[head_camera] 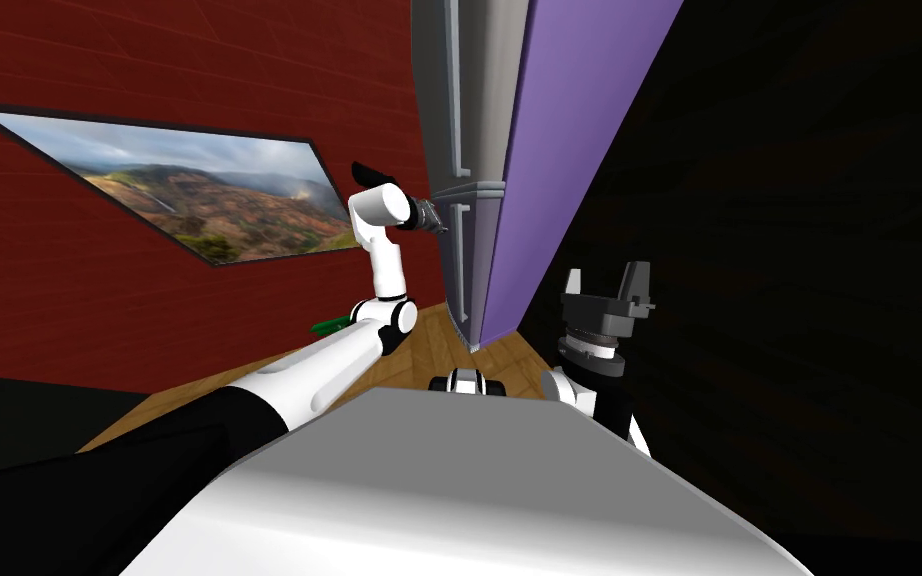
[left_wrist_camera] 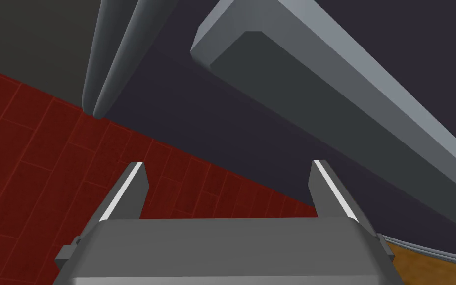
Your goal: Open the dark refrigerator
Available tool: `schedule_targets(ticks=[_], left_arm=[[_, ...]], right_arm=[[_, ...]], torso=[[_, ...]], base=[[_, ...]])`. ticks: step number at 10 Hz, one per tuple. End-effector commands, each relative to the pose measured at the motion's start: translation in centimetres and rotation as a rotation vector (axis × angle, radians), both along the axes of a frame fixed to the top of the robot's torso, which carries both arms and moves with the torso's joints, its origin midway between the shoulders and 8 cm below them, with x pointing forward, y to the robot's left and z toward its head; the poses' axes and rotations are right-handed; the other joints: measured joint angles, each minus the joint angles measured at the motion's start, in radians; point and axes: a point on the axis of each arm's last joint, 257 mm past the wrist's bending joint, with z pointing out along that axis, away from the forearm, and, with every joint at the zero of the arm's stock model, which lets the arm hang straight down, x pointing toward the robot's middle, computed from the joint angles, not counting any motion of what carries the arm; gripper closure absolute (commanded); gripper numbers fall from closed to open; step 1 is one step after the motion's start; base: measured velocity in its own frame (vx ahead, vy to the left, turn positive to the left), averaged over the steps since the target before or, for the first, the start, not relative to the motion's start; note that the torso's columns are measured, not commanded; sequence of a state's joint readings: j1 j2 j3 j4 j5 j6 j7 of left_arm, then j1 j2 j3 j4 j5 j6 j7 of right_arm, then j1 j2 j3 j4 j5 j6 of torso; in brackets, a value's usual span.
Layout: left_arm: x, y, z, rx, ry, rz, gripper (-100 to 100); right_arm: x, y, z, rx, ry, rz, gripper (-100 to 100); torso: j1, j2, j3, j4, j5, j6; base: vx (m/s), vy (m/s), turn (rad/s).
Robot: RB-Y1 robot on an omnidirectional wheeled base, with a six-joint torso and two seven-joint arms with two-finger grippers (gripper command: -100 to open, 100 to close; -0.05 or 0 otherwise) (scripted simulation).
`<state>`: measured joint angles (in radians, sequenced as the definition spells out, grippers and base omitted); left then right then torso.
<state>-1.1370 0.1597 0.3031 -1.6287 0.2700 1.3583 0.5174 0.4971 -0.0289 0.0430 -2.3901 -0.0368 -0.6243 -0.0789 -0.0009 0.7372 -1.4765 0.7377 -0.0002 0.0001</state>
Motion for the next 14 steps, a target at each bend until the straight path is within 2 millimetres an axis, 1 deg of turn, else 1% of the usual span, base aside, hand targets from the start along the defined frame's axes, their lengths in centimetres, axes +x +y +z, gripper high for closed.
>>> schedule_targets(ticks=[1, 2, 3, 6, 9, 10, 11, 13, 14], left_arm=[[-0.6, -2.2, 0.6, 0.005, 0.053, -0.036, -100], [-0.9, -3.2, 1.1, 0.008, 0.072, -0.052, -100], [-0.9, -3.2, 0.9, 0.01, 0.079, -0.052, -100], [-1.9, -5.1, 1.7, 0.026, 0.138, -0.08, -100], [-2.4, -5.8, 2.3, 0.035, 0.168, -0.087, -100], [-2.0, -4.5, 1.4, 0.038, 0.18, -0.063, -100], [-1.4, -3.8, 0.6, 0.019, 0.187, -0.053, -100], [-1.3, -3.6, 0.0, 0.022, 0.201, -0.048, -100], [-1.3, -3.5, -0.1, 0.022, 0.203, -0.048, 100]], right_arm=[[0.0, 0.0, 0.0, 0.0, 0.0, 0.0, 0], [0.0, 0.0, 0.0, 0.0, 0.0, 0.0, 0], [0.0, 0.0, 0.0, 0.0, 0.0, 0.0, 0], [0.0, 0.0, 0.0, 0.0, 0.0, 0.0, 0], [0.0, 0.0, 0.0, 0.0, 0.0, 0.0, 0], [0.0, 0.0, 0.0, 0.0, 0.0, 0.0, 0], [0.0, 0.0, 0.0, 0.0, 0.0, 0.0, 0], [0.0, 0.0, 0.0, 0.0, 0.0, 0.0, 0], [0.0, 0.0, 0.0, 0.0, 0.0, 0.0, 0]], torso=[[0.001, 0.001, 0.0, 0.0, 0.0, 0.0], [0.001, 0.001, 0.001, 0.001, 0.0, 0.001], [-0.004, 0.001, 0.0, 0.002, -0.002, 0.005], [-0.016, 0.003, 0.002, 0.003, -0.008, 0.01], [-0.025, 0.004, 0.002, 0.006, -0.012, 0.016], [-0.026, 0.005, 0.003, 0.006, -0.013, 0.017], [-0.021, 0.005, 0.003, 0.005, -0.01, 0.013], [-0.007, -0.003, -0.003, 0.001, -0.004, 0.007], [-0.006, -0.004, -0.004, 0.0, -0.003, 0.004]], base=[[0.023, -0.034, 0.003], [0.024, -0.029, 0.034], [0.023, -0.013, 0.0], [0.028, -0.022, 0.014], [0.02, -0.019, 0.004], [0.011, 0.017, 0.057], [0.031, 0.055, 0.06], [0.022, 0.038, 0.01], [-0.008, 0.008, 0.009]])
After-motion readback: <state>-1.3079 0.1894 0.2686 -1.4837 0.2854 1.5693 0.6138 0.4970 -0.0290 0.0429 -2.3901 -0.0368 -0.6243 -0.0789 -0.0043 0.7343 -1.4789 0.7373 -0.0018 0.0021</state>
